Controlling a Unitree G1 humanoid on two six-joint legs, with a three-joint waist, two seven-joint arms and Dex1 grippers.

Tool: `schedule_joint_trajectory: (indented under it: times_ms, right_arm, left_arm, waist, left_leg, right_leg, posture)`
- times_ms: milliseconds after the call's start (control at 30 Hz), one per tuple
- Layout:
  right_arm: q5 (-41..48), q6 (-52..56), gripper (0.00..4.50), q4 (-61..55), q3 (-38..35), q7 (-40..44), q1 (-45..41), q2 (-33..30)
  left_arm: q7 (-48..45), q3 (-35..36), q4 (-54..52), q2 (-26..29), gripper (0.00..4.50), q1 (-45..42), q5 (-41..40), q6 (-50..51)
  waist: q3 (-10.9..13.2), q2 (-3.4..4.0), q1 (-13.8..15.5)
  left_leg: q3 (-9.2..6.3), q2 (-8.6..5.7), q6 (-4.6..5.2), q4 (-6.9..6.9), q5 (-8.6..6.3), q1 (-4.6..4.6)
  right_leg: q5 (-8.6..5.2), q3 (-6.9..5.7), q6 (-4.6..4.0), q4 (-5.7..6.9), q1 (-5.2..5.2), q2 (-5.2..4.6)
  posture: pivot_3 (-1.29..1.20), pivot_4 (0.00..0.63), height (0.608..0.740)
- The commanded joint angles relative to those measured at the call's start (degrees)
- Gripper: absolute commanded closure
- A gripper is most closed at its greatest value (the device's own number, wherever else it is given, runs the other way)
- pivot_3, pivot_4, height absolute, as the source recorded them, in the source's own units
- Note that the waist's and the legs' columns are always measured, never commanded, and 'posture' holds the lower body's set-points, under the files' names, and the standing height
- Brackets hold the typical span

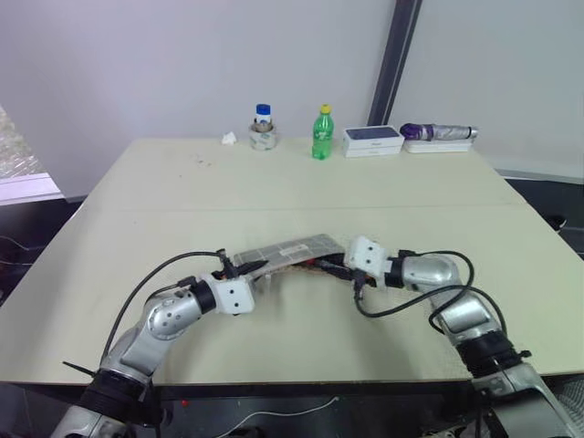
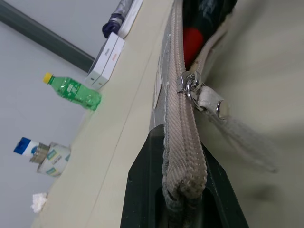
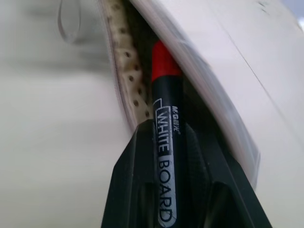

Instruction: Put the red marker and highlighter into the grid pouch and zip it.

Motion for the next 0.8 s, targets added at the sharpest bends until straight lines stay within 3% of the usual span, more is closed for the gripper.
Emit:
schedule_joint_trajectory:
  times_ms: [33,267,367,500,633,800]
  right_arm:
    - [-4.3,-4.0,4.19,-1.2,1.8,-3.7,-2.6,1.3]
    - [-11.7,-15.1,4.19,0.2,6.1,-8.5,-4.2,1.5]
    - [-8.7,-14.7,4.19,0.8,5.0,-6.5,-3.2,1.1]
    - [-6.3,-18.0,2.17,0.3,3.9,-4.6,-2.0,-1.0]
    - [2.3,-16.5,0.03,-4.1,-0.5,-4.5,1.8,-0.2]
    - [12.0,-9.5,0.03,-13.7,-4.7,-2.0,9.6,-1.5]
  left_arm:
    - [-0.9,-0.2,-3.2,0.2,4.50,-1.4,-0.6,-0.6]
    - [-1.9,0.1,-3.4,-0.5,4.50,-1.7,-2.3,0.0]
    - [-1.7,0.5,-3.5,-0.7,4.50,-1.4,-2.6,0.6]
    - [-1.6,1.2,-3.8,-0.9,4.50,-0.9,-3.4,1.6]
    - [-1.8,1.2,-4.0,-0.8,4.50,-0.4,-4.2,2.1]
    - [-1.6,1.5,-3.2,-0.2,4.50,0.1,-4.3,2.0]
  waist:
    - [0.0,0.00,0.0]
    - [0.0,0.00,0.0]
    - [0.0,0.00,0.1]
    - [0.0,0.00,0.1]
    - [0.0,0.00,0.1]
    - [0.0,0.00,0.2]
  left_leg:
    - [0.01,0.00,0.00,0.00,0.00,0.00]
    - [0.01,0.01,-0.01,0.01,0.01,-0.02]
    - [0.01,0.01,-0.01,0.01,0.01,-0.02]
    - [0.00,0.02,-0.01,0.01,0.00,-0.01]
    - [0.00,0.03,0.01,0.01,0.00,-0.01]
    - [-0.01,0.10,0.00,0.01,0.00,-0.01]
  right_leg:
    - [0.00,0.00,0.00,0.00,0.00,0.00]
    - [0.00,0.01,0.00,0.00,-0.02,0.01]
    - [0.00,0.00,0.00,0.00,0.00,0.01]
    - [0.00,0.00,0.00,0.00,0.00,0.01]
    - [0.00,0.00,0.00,0.00,0.03,0.01]
    - [0.00,0.00,0.00,-0.01,0.04,0.01]
  posture:
    - [0.00,0.150,0.740]
    - [0.00,0.150,0.740]
    - [0.00,0.150,0.740]
    - [0.00,0.150,0.740]
    - [0.00,0.150,0.740]
    - [0.00,0.150,0.740]
